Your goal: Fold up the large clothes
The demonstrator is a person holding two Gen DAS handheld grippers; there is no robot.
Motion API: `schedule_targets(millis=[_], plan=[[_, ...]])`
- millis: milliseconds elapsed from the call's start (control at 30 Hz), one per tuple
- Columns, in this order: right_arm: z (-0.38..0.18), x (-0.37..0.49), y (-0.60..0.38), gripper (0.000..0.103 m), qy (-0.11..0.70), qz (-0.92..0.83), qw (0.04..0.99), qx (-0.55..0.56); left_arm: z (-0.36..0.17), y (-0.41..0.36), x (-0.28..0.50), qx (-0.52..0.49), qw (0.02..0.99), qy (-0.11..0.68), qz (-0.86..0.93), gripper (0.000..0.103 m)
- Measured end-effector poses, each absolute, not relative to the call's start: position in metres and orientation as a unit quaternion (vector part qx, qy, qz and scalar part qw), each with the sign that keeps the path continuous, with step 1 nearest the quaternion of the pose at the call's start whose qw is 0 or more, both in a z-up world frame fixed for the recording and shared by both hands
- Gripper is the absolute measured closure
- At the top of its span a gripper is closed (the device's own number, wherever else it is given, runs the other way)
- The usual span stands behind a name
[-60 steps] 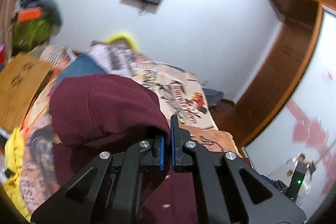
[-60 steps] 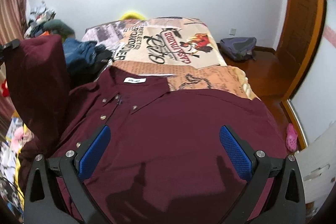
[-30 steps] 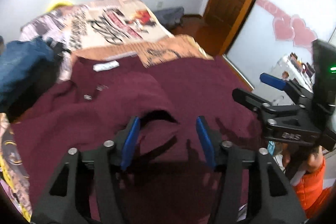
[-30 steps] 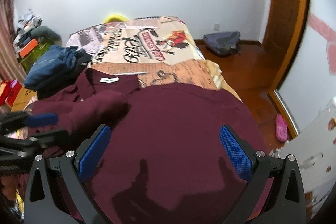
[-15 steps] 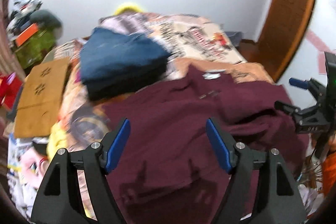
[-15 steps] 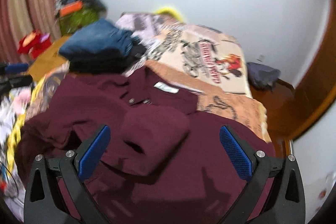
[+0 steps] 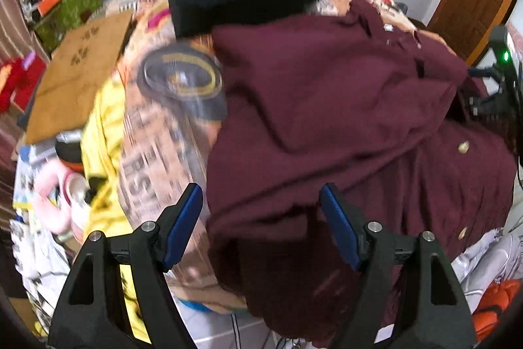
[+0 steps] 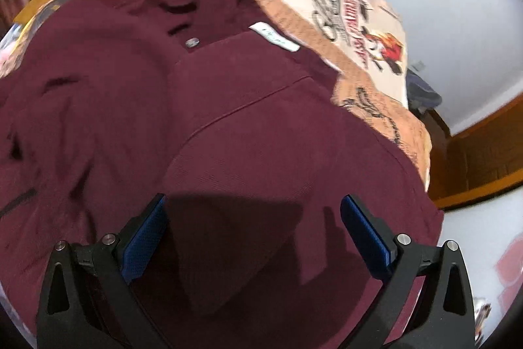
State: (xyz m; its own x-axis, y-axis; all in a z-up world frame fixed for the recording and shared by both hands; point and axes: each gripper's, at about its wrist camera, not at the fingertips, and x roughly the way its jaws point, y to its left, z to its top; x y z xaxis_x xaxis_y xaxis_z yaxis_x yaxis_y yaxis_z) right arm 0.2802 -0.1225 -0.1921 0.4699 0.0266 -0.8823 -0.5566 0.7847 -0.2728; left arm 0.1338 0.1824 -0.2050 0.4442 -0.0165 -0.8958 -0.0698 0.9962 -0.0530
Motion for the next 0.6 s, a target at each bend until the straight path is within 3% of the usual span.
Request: schedule_targets(millis=[233,333,600], plan=[[-0.175,0.284,-0.133,0.002,0.43,0.112,0.851,-0.281,-0.251,0.188,0.134,-0.046,0.82,0.568,0.055,0.028],[-0.162,0.283,-0.159,0.002,0.424,0.088,0.868,-0.245,-0.26,0.198,0.136,-0.08,0.817,0.566,0.07,0.019],[-0.147,0.272,-0.26,0.002,0.459,0.024,0.881,-0.115,-0.272,0.212,0.132,-0.138,0.813,0.558,0.091,0.01]])
